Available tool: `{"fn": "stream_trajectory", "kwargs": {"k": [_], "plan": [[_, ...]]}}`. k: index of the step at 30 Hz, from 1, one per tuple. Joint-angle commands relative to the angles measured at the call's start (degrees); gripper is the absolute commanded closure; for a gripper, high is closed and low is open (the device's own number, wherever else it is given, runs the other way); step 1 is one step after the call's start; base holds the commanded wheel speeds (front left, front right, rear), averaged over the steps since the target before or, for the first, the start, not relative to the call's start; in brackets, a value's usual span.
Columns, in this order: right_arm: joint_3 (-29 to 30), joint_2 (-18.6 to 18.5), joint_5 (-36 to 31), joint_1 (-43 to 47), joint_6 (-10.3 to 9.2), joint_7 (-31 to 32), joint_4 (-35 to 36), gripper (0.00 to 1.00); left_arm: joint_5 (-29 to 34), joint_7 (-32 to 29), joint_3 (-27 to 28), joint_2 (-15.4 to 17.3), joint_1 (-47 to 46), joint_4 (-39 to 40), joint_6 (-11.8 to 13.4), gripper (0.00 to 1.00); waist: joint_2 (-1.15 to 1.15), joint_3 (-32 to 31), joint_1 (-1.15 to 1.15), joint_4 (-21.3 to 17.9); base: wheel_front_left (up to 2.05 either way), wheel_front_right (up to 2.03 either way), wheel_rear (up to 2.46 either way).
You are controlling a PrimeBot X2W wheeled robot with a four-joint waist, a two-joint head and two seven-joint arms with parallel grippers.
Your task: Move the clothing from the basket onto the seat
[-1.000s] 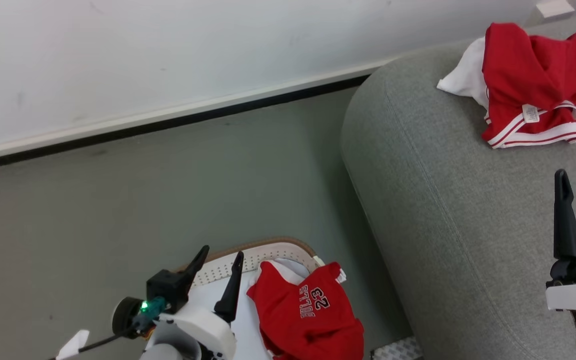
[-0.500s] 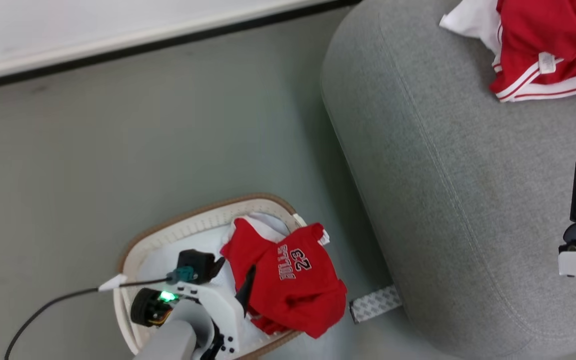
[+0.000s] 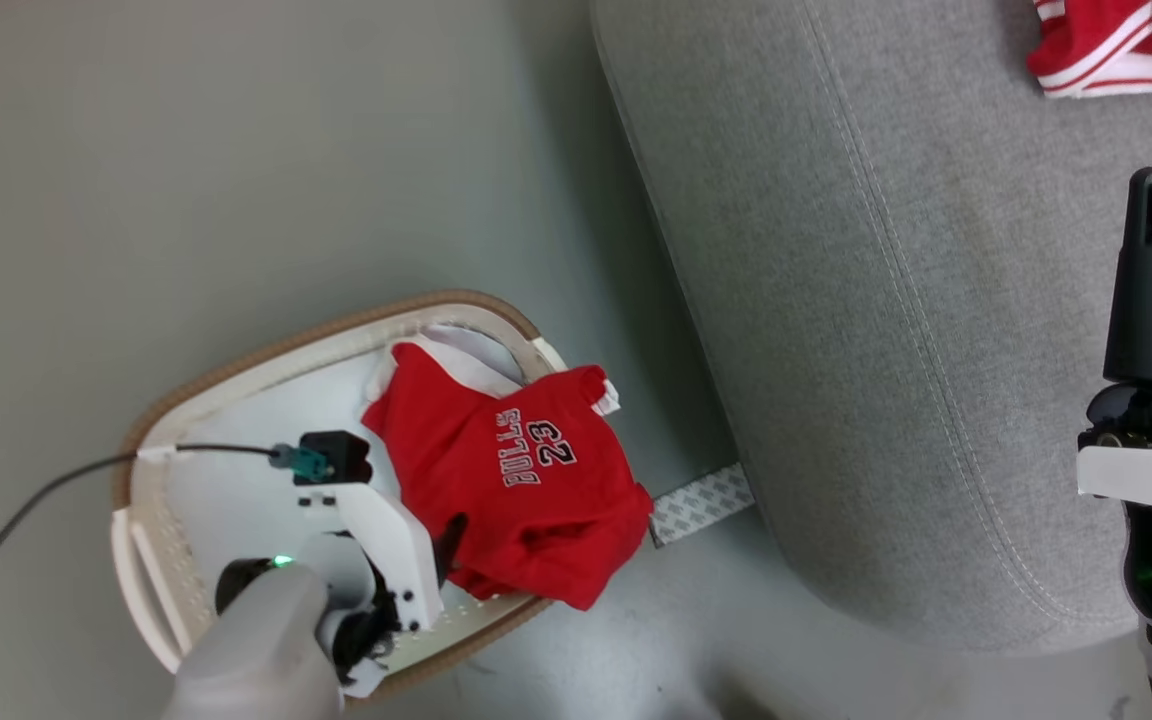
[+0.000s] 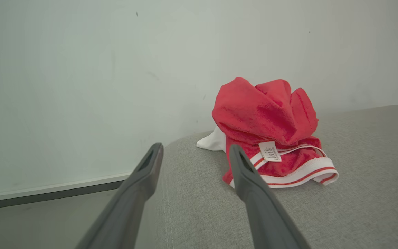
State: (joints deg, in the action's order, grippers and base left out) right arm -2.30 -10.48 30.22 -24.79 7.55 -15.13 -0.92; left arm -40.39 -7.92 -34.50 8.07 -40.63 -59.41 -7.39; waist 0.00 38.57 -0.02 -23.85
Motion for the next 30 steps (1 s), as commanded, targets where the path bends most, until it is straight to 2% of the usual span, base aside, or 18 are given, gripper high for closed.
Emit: {"fn": "stream_trajectory", "kwargs": {"k": [1,11,21,24,30], "plan": [[-0.3,0.7,-0.7,-1.2,-0.13,0.0,0.4,0.00,-2.9,-2.6,0.2,1.2,-1.4,-0.7,-0.1,0.00,0.00,2.9,0.02,-2.0,0.00,0.00,0.00],[-1.7,2.6,-1.0,-2.4,-0.13,0.0,1.7,0.00,-10.0,-8.7,0.5,3.2,-5.3,-4.5,-0.1,0.00,0.00,7.0,0.02,-4.3,0.00,0.00,0.00],[-1.9,3.8,-1.5,-1.9,-0.13,0.0,3.5,0.00,-11.9,-7.5,-2.0,2.1,-8.3,-4.9,-0.2,0.00,0.00,9.1,0.02,-4.2,0.00,0.00,0.00],[-1.9,4.0,-1.6,-1.7,-0.13,0.0,3.7,0.00,-12.0,-6.5,-3.3,2.3,-8.7,-4.7,-0.2,1.00,0.00,9.4,0.02,-4.2,0.00,0.00,0.00],[-2.0,4.0,-1.6,-2.1,-0.13,0.0,3.5,0.00,-13.0,-5.2,-5.6,2.9,-8.9,-4.5,-0.2,1.00,0.00,9.1,0.02,-4.2,0.00,0.00,0.00]]}}
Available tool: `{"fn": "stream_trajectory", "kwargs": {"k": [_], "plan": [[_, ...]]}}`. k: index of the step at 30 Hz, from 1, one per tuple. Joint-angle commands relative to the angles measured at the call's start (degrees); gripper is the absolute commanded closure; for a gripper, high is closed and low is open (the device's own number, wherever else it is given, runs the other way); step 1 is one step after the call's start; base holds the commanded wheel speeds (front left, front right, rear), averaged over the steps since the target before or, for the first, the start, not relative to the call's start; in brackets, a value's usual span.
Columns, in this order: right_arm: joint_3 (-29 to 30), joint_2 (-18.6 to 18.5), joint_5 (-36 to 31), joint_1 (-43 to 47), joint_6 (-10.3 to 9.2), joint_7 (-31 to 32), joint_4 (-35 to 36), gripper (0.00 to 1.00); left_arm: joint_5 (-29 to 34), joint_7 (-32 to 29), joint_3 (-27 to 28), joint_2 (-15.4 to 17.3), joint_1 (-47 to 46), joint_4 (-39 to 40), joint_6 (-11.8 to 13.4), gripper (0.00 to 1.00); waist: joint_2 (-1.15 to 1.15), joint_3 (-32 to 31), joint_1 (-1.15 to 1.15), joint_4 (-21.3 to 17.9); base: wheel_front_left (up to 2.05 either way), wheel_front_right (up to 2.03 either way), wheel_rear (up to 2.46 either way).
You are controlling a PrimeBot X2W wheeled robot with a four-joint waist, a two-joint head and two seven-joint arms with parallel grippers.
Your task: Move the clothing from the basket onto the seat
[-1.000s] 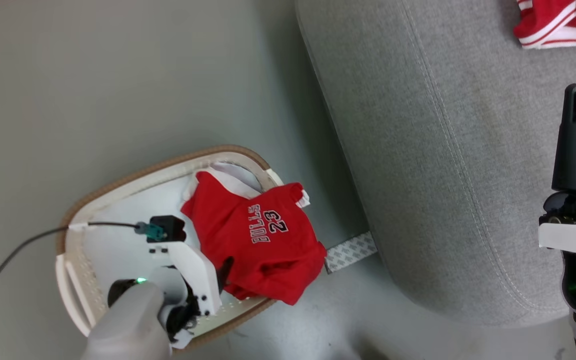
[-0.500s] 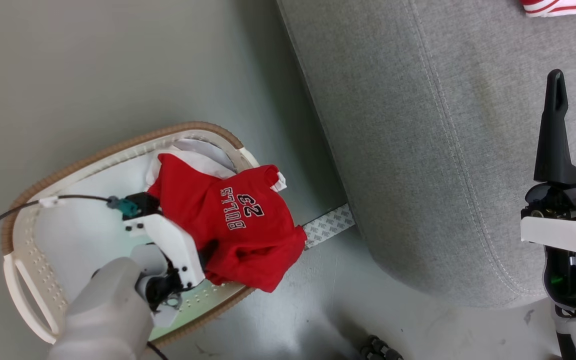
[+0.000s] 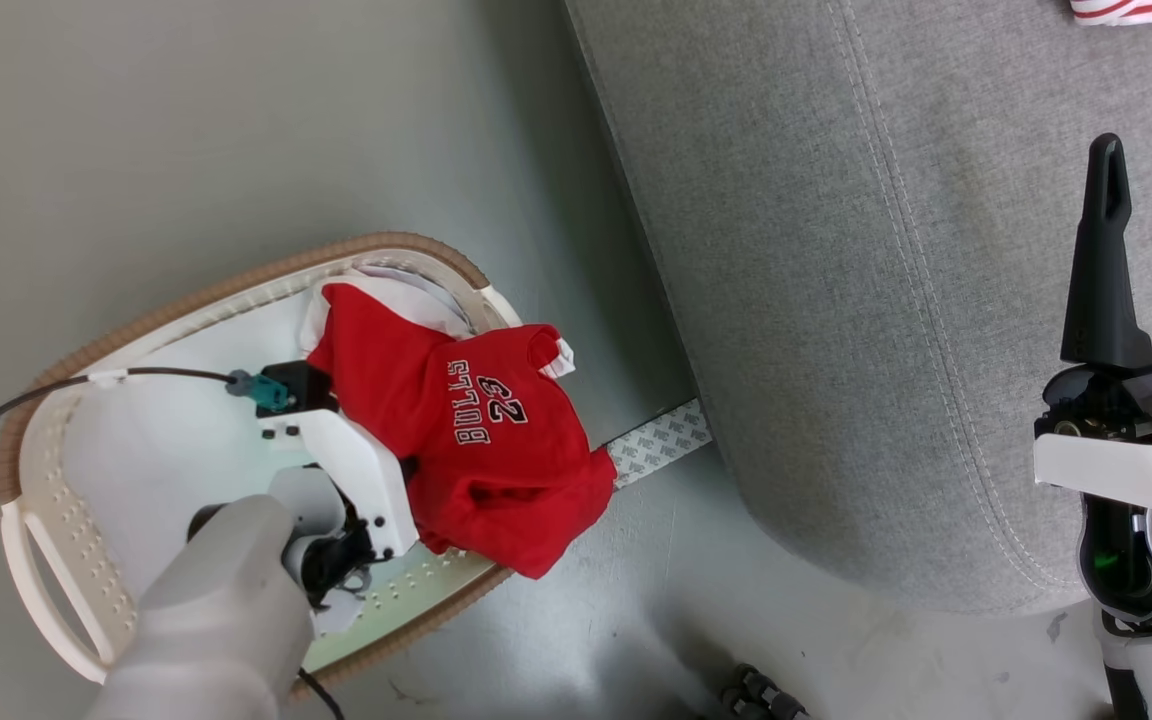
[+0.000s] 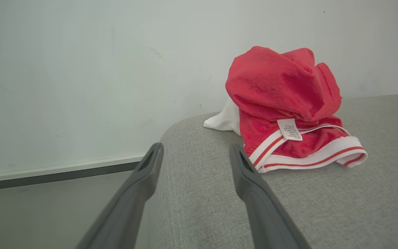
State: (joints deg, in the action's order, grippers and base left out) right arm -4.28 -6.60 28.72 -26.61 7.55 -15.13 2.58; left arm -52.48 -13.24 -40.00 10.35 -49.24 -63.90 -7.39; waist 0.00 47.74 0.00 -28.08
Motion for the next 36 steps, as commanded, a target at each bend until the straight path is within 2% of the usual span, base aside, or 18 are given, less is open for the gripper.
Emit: {"fn": "stream_trajectory", "kwargs": {"k": [1,16,26,36], "plan": [[-0.1,0.1,-0.2,-0.3,-0.13,0.0,0.0,0.00,-1.2,0.2,-0.2,0.7,-0.2,0.0,-0.2,1.00,0.00,-0.2,0.00,0.0,0.00,0.00,0.00],[-0.6,-0.2,-0.7,-1.2,-0.13,0.0,-1.3,0.00,-5.2,3.7,-4.2,1.0,1.5,1.7,-0.2,1.00,0.00,-3.9,0.00,0.3,0.00,0.00,0.00],[0.2,-2.4,-1.6,1.0,-0.13,0.0,-1.8,0.00,-9.1,7.2,-7.7,-0.3,4.7,5.1,-0.2,1.00,0.00,-12.3,0.00,3.9,0.00,0.00,0.00],[-1.1,-4.5,-1.8,2.9,-0.13,0.0,-3.0,0.00,-12.8,13.7,-13.3,-0.7,8.8,11.5,-0.2,1.00,0.00,-22.4,0.00,8.2,0.00,0.00,0.00]]}}
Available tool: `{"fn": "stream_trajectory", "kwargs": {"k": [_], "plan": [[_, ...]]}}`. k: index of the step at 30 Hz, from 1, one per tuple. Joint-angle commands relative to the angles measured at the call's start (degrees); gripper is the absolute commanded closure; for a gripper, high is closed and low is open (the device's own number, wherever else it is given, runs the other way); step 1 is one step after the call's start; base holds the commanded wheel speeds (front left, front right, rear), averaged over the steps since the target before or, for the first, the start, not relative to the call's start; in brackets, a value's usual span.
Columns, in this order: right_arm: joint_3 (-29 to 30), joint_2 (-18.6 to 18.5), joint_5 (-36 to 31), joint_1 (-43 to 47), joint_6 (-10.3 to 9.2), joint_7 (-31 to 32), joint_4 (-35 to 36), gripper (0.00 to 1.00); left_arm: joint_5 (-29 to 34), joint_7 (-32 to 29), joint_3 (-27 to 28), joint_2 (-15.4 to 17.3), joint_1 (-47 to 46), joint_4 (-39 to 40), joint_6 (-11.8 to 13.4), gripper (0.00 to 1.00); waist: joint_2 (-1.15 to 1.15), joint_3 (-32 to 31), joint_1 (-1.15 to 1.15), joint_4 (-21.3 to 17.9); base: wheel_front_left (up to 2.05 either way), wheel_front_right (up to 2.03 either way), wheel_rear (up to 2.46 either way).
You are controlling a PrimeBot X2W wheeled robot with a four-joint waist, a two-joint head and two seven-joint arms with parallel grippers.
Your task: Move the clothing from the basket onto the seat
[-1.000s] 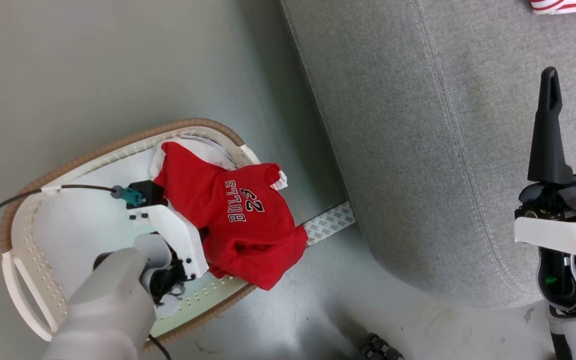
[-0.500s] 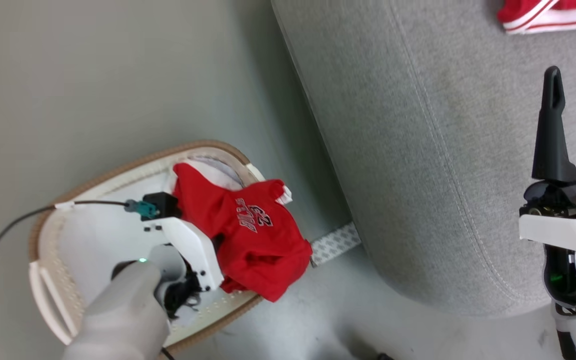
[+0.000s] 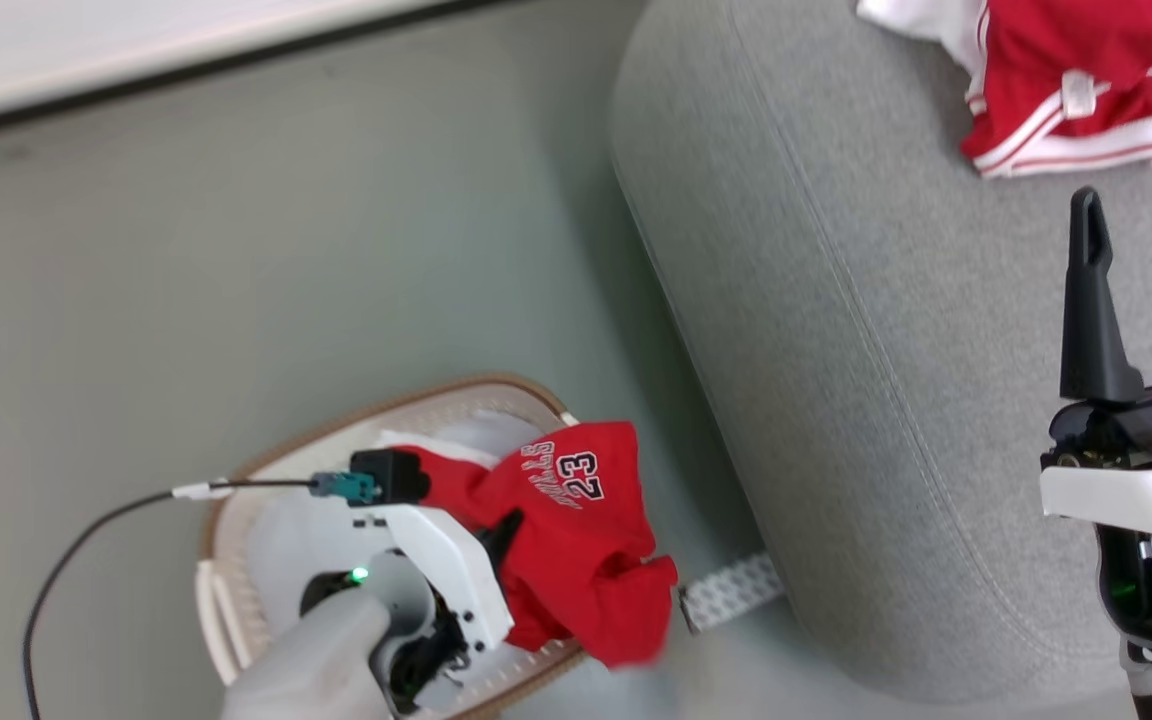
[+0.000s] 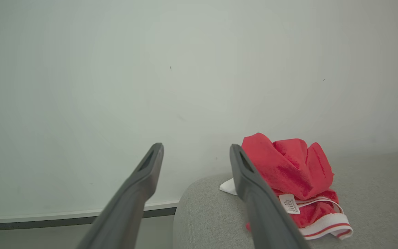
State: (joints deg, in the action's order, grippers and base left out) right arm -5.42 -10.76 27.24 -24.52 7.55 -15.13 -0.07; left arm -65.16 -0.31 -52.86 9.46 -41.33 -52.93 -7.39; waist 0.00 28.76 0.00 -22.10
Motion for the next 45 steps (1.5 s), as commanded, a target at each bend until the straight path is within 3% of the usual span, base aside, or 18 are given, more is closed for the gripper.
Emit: {"fn": "stream_trajectory", "kwargs": {"k": [1,9,15,22,29,45], "plan": [[-0.2,-0.6,-0.3,1.1,-0.13,0.0,-0.5,0.00,-0.7,1.4,-0.8,0.2,1.3,1.2,-0.2,1.00,0.00,-4.4,0.00,2.7,0.00,0.00,0.00],[-1.9,-1.6,-0.3,3.9,-0.13,0.0,-2.3,0.00,-5.0,6.8,-4.7,0.7,4.8,7.2,-0.2,1.00,0.00,-12.9,0.00,6.5,0.00,0.00,0.00],[-3.0,-2.2,0.0,6.2,-0.13,0.0,-3.4,0.00,-4.8,11.3,-8.4,1.9,5.2,10.6,-0.2,1.00,0.00,-18.0,0.00,9.7,0.00,0.00,0.00],[-4.5,-2.6,0.2,8.6,-0.13,0.0,-4.7,0.00,-1.5,14.6,-11.3,3.4,2.8,14.0,-0.2,1.00,0.00,-22.3,0.00,13.1,0.00,0.00,0.00],[-5.7,-2.2,0.3,10.7,-0.13,0.0,-5.6,0.00,3.0,15.5,-10.8,4.5,0.5,16.7,-0.1,1.00,0.00,-25.1,0.00,15.2,0.00,0.00,0.00],[-10.5,0.1,0.9,14.0,-0.13,0.0,-7.6,0.00,16.5,15.5,-5.1,9.5,-5.3,32.5,7.6,1.00,0.00,-29.7,0.00,17.7,0.00,0.00,0.00]]}}
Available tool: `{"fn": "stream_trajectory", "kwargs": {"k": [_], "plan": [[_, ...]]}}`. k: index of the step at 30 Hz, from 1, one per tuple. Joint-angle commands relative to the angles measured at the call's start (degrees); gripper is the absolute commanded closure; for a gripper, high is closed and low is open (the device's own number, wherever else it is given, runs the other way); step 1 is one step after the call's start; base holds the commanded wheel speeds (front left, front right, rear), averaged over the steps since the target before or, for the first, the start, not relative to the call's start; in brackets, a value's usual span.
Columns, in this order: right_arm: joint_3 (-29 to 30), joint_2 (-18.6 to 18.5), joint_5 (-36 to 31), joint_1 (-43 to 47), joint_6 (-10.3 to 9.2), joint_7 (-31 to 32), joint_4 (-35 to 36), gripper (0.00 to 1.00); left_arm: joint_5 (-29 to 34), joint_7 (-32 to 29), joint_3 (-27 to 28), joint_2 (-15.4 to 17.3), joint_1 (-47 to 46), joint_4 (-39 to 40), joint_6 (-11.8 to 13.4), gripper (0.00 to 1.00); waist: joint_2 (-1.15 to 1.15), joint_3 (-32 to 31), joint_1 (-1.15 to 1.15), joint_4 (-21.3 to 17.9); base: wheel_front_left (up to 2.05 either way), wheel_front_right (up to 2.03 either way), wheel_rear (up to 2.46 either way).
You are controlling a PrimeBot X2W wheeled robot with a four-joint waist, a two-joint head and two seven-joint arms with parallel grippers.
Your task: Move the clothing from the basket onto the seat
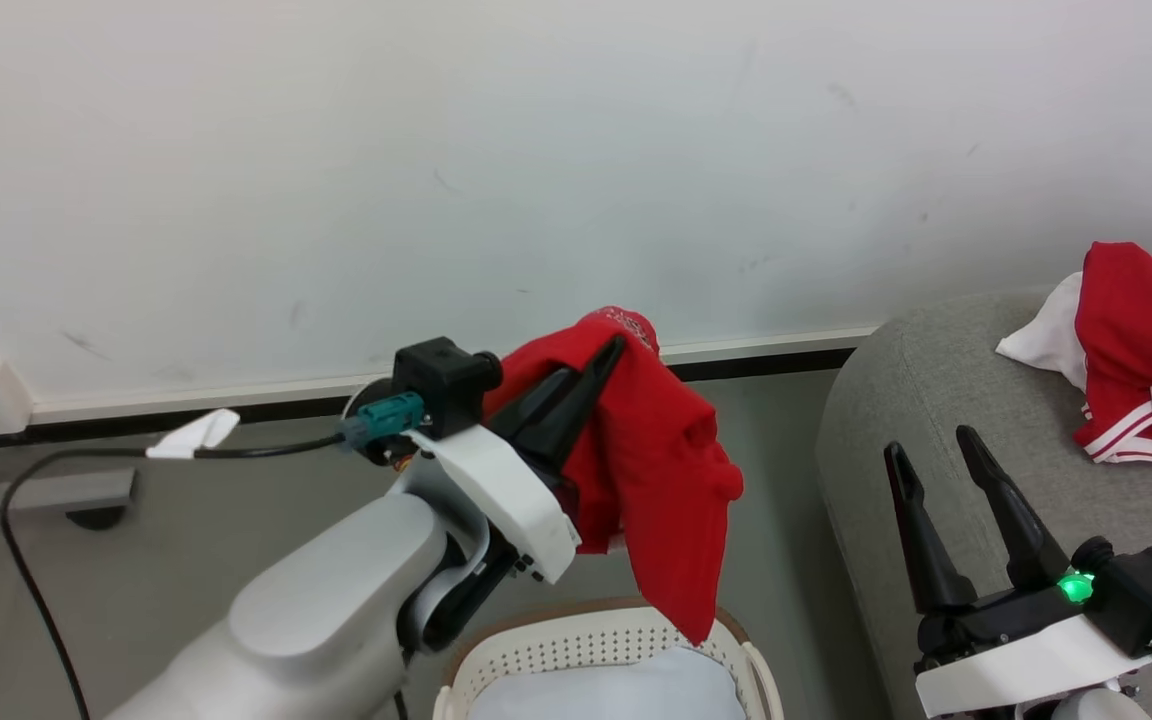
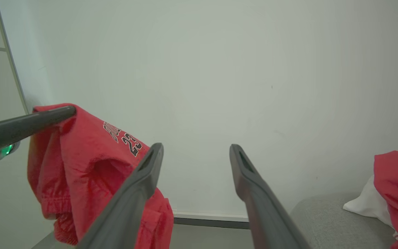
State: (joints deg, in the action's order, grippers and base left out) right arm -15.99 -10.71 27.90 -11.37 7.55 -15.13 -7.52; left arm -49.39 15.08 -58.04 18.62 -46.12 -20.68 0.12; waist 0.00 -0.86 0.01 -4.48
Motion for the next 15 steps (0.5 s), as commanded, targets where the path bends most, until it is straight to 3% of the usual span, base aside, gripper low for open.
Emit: {"fn": "stream_trajectory", "kwargs": {"k": [1,10,15], "plan": [[-0.3,0.2,0.4,0.9,-0.13,0.0,-0.3,0.00,1.1,0.1,0.3,0.6,-0.9,1.1,0.5,1.00,0.00,-0.1,-0.01,0.1,0.00,0.00,0.00],[-1.9,0.8,0.8,1.3,-0.13,0.0,-0.7,0.00,2.6,-0.9,1.4,3.4,-1.6,7.8,5.1,1.00,0.00,-0.2,-0.01,-0.5,0.00,0.00,0.00],[-4.7,0.0,1.1,0.6,-0.13,0.0,-0.8,0.00,2.4,-1.2,1.2,3.5,-0.5,9.5,6.3,1.00,0.00,0.3,-0.01,-0.6,0.00,0.00,0.00]]}}
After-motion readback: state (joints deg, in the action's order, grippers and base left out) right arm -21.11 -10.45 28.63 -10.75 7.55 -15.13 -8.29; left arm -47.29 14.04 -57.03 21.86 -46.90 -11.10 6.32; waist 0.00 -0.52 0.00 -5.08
